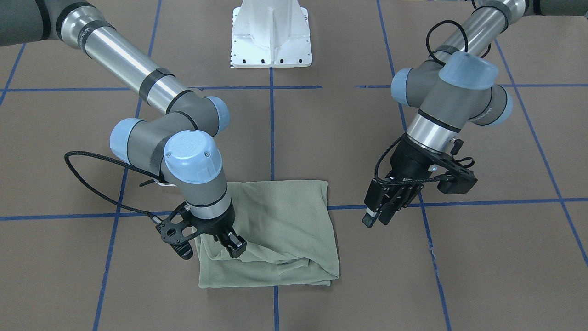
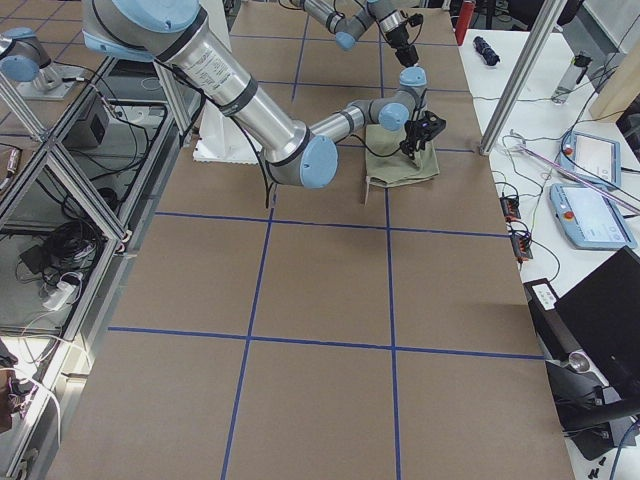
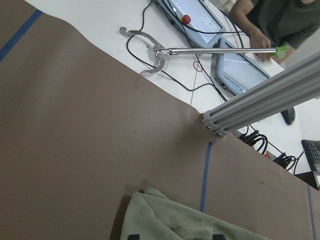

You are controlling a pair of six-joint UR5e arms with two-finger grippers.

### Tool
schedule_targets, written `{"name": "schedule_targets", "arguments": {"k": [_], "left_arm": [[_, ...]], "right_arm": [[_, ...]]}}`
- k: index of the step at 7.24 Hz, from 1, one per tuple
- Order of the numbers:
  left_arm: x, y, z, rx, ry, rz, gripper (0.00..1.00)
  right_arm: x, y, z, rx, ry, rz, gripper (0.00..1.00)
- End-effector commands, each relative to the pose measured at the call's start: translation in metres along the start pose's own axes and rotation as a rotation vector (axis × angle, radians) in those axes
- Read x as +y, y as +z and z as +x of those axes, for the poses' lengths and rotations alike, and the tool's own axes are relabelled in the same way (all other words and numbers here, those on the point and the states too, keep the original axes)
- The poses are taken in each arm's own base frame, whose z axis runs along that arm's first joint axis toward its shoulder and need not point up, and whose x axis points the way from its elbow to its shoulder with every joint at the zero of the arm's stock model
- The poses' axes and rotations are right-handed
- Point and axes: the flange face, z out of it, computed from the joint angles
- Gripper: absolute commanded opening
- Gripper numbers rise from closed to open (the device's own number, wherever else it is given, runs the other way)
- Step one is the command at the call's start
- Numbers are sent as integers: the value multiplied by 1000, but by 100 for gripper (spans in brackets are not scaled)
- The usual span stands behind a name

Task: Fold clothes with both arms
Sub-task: 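Press the right gripper on the folded shirt's corner near the tag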

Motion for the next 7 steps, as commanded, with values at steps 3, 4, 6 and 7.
{"name": "schedule_targets", "arguments": {"k": [3,4,6,7], "left_arm": [[1,0,-2,-6,-1,-2,58],[1,0,-2,-5,-1,-1,58],[1,0,-3,-7,-1,-1,58],[1,0,-3,-7,-1,-1,58]], "right_arm": [[13,10,11,0,25,-23,1],[13,10,11,0,18,-24,0],[-12,5,7,-3,11,-4,0],[-30,6,6,6,24,11,0]]}}
